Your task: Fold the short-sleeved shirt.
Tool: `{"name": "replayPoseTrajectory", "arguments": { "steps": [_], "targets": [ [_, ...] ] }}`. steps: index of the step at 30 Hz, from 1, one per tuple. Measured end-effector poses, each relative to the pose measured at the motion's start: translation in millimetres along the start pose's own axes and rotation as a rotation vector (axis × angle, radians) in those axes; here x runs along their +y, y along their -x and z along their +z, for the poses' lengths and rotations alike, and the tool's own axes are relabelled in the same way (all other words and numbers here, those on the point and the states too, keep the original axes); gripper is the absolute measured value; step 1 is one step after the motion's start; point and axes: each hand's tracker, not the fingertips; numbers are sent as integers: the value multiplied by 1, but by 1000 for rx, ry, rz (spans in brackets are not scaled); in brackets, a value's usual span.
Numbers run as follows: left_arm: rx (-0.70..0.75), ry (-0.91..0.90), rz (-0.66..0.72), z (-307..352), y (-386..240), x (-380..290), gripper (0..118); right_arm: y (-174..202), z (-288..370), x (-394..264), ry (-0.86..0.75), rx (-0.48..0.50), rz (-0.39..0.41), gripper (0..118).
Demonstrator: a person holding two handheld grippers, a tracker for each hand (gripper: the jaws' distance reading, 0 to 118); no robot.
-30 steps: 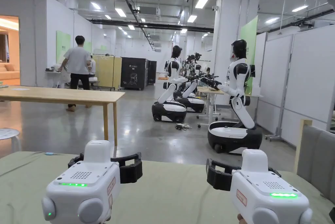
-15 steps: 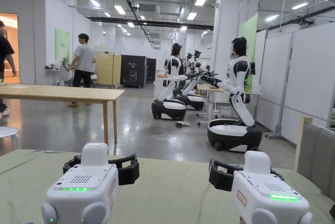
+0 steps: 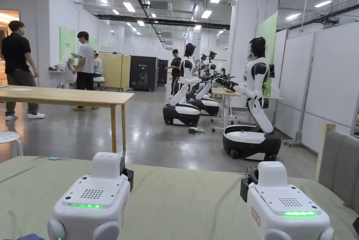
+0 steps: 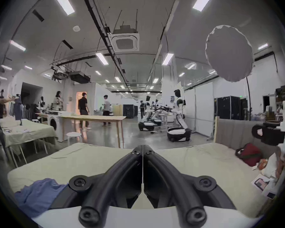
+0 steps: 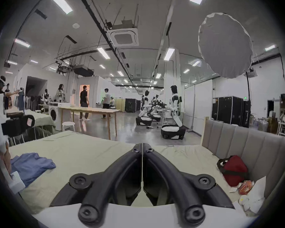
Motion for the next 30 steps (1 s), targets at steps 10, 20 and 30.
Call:
{"name": "replayPoseTrajectory", "arguments": {
  "steps": [10, 20, 30],
  "targets": [
    [240, 80, 10, 72, 105, -19, 0, 120, -4, -8, 24, 271, 22, 1],
    [293, 758, 94, 80, 283, -99, 27, 268, -13, -69, 159, 540, 0, 1],
    [292, 845, 100, -36, 330, -208, 118, 274, -41, -135, 312, 496, 99, 1]
  ]
}}
